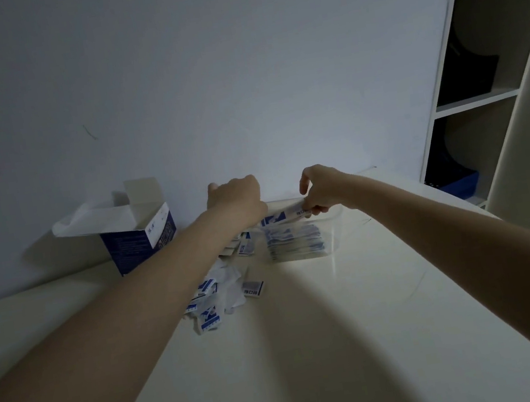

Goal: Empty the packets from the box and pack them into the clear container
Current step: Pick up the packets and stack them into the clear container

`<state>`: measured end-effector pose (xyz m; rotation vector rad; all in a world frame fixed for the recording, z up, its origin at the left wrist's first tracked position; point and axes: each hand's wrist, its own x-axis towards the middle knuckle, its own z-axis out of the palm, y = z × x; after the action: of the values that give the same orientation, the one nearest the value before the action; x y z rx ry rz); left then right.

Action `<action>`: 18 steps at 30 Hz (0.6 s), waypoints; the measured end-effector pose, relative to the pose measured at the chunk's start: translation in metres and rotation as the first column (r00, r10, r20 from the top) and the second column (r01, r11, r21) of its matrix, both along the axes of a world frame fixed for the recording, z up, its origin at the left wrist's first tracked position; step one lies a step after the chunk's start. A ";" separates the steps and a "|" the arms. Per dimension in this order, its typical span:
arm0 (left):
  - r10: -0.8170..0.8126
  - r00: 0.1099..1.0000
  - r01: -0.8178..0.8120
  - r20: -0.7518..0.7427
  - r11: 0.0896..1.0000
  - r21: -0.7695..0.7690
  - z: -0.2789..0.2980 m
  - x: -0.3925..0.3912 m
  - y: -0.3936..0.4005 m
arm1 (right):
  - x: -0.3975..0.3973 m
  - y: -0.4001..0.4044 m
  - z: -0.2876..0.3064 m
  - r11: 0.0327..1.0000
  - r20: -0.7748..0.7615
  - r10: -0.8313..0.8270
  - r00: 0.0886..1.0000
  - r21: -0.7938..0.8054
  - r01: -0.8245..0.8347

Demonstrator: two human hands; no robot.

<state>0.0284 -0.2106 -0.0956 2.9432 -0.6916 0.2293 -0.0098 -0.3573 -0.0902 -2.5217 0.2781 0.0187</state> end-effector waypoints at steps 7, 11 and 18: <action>-0.127 0.975 0.149 -0.180 0.982 0.115 -0.002 -0.007 -0.017 | 0.011 0.003 -0.012 0.983 -0.019 0.007 1.000 -0.184 -0.010; -0.199 0.884 0.197 -0.422 0.979 -0.050 -0.004 -0.010 -0.021 | 0.014 0.002 -0.017 0.959 0.043 0.016 0.999 -0.283 -0.003; -0.190 0.884 0.191 -0.426 0.981 -0.041 -0.003 -0.015 -0.025 | 0.009 0.001 -0.022 0.906 0.052 0.040 0.998 -0.423 -0.014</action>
<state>0.0136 -0.2356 -0.0989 2.7492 -0.8949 -0.4263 -0.0004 -0.3561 -0.1123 -2.9526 0.2432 -0.1191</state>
